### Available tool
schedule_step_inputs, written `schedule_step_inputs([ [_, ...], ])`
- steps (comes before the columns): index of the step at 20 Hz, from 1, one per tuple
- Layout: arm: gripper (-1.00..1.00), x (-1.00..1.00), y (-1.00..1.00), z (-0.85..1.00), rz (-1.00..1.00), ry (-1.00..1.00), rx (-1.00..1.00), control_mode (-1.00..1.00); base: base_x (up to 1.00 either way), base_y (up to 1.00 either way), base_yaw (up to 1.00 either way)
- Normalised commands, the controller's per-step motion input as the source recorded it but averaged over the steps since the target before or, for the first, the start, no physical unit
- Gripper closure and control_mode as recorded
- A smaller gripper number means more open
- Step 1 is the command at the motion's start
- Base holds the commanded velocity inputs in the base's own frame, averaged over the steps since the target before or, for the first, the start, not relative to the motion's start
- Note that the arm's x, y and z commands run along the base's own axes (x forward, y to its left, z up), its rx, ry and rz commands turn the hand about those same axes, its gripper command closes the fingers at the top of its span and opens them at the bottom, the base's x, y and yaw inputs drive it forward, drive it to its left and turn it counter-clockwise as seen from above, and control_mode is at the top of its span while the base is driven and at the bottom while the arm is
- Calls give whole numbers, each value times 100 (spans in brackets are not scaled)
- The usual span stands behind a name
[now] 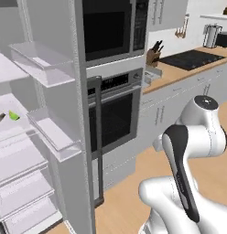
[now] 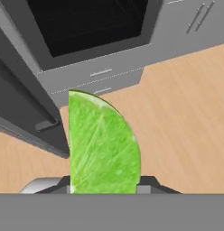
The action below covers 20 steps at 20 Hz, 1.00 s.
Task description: Place one lemon wedge and one fish in each tupperware on the nearby counter, to pack two identical lunches.
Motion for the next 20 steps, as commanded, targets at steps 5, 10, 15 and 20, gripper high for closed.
schedule_step_inputs([
  [5, 100, 0, 0, 0, 0, 0, 0, 100, 100, -100, -6],
  [10, 100, 0, 0, 0, 0, 0, 0, 100, 100, -99, 1],
  [15, 100, 0, 0, 0, 0, 0, 0, 100, 100, -66, 22],
  [20, 100, 0, 0, 0, 0, 0, 0, 100, 100, -30, 42],
])
